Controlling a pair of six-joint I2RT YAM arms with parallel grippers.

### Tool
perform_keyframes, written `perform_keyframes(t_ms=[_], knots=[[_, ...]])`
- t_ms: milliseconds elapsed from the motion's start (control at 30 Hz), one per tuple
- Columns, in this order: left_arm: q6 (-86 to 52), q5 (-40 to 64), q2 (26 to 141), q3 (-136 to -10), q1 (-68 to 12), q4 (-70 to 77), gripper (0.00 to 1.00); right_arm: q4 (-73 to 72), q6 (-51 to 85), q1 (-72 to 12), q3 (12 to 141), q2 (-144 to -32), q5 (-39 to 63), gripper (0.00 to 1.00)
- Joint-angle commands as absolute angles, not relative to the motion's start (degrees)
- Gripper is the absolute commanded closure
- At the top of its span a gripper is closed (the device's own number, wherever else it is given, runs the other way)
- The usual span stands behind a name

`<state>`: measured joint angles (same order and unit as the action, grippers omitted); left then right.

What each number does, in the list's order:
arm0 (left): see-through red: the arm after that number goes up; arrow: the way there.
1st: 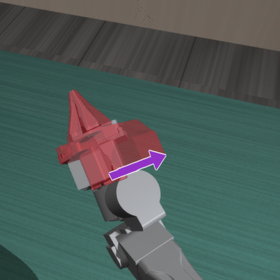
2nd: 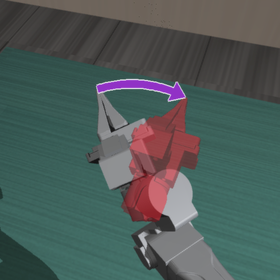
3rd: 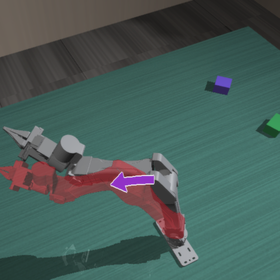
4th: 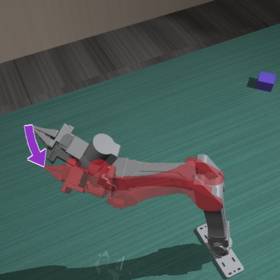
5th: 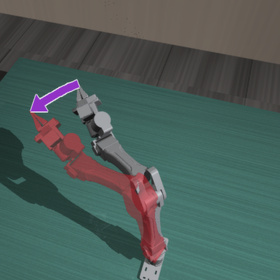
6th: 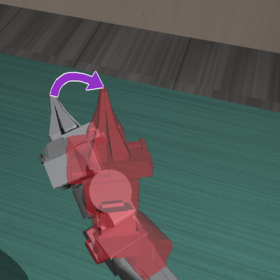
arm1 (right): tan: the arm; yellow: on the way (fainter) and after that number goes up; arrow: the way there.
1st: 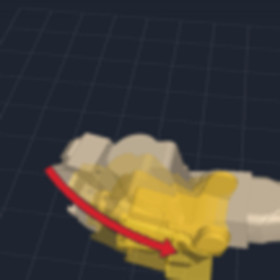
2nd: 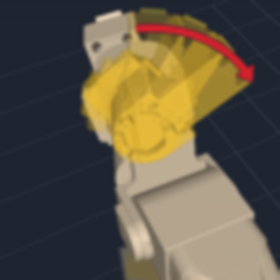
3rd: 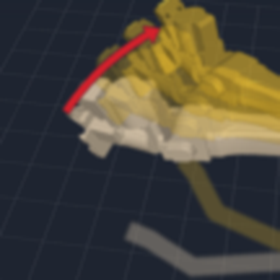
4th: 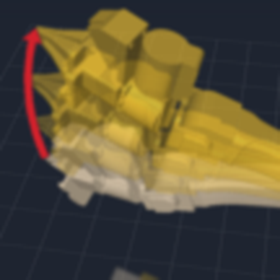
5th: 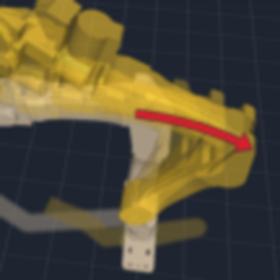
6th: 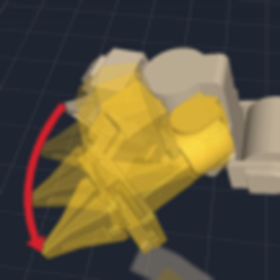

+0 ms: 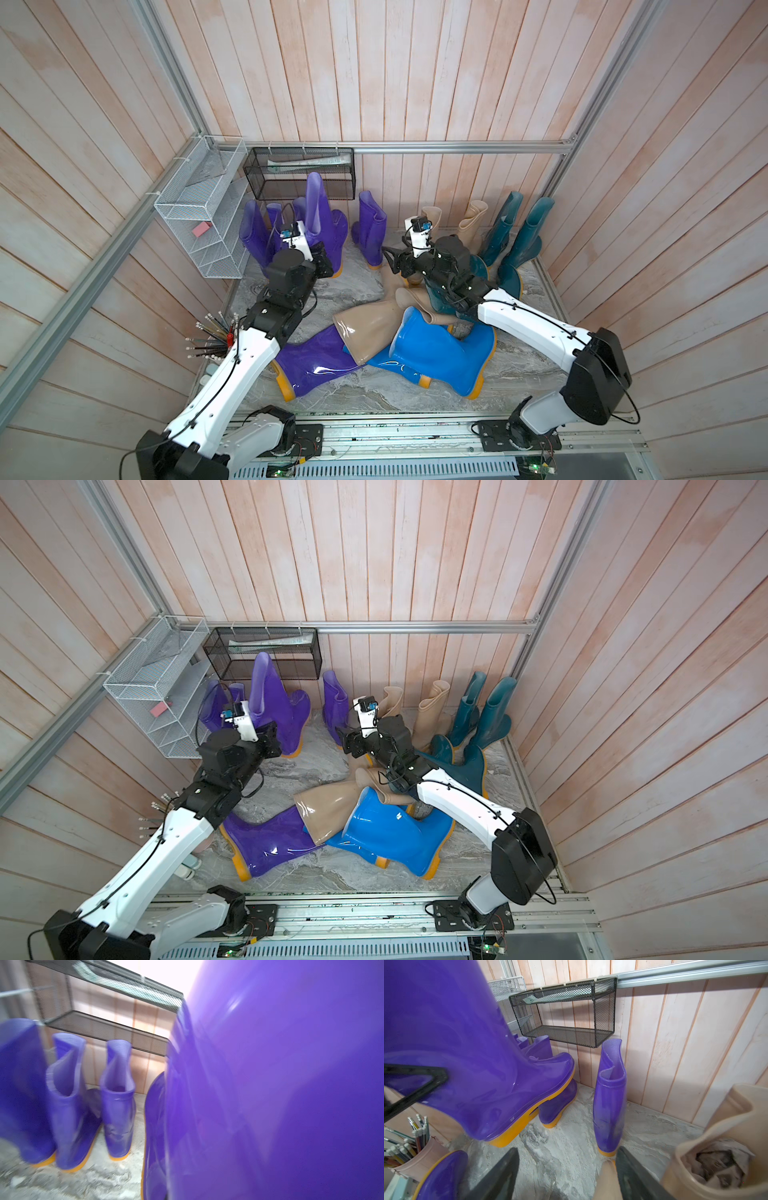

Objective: Match and arrange rain boots in pairs
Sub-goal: Pair a pair of rain boots at the corner of the board.

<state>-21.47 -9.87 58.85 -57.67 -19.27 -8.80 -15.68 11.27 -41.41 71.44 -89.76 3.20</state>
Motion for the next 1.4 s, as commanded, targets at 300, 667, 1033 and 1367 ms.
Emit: perform_keyframes(t_ms=[300, 667, 1033, 1367], knots=[[-26.12, -13.91, 44.83, -55.89, -13.45, -26.87, 1.00, -20.30, 11.61, -47.74, 87.24, -109.86, 2.85, 0.23], [-24.70, -14.51, 43.61, -57.43, -13.24, -31.07, 1.00, -22.44, 7.90, -49.72, 90.89, -116.36, 2.31, 0.17], [-25.09, -15.70, 45.37, -51.97, -12.86, -30.85, 1.00, -32.61, 0.48, -52.14, 101.79, -131.13, -0.09, 0.13], [-26.79, -13.95, 43.87, -50.77, -12.68, -31.55, 1.00, -28.98, -6.64, -53.26, 128.54, -150.55, -6.99, 0.08]])
